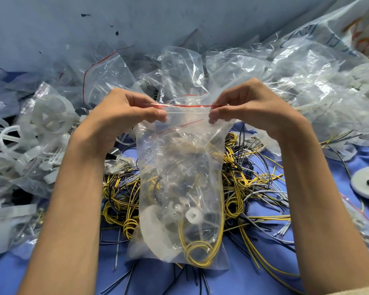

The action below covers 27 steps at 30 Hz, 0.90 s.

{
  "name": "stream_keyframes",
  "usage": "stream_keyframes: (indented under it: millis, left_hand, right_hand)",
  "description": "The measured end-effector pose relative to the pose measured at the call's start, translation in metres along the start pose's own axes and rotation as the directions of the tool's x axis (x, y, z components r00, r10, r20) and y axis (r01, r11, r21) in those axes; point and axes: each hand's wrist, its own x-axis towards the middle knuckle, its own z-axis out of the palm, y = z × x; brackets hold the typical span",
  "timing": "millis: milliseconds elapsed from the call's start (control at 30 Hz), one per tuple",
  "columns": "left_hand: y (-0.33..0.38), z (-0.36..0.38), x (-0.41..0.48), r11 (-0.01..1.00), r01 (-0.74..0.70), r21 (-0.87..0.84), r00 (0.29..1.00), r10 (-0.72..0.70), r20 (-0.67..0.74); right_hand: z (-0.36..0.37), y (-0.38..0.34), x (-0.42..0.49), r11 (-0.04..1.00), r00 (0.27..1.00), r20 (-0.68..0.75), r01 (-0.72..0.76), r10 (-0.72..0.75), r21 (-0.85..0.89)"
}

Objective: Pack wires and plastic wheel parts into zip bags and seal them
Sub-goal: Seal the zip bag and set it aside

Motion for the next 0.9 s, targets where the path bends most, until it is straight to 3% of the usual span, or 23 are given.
stream_keyframes:
  millis: [600, 900]
  left_hand:
    - [0.005, 0.001, 0.005, 0.995, -0.089, 0.052, 0.996, 0.087, 0.030]
    - [0.006, 0.005, 0.003, 0.995, -0.103, 0.006, 0.994, 0.102, 0.030]
  right_hand:
    - [0.004, -0.009, 0.000, 0.982, 0.997, -0.006, 0.070, -0.072, -0.176]
    - [0.010, -0.015, 0.001, 0.982, 0.998, -0.005, 0.060, -0.062, -0.181]
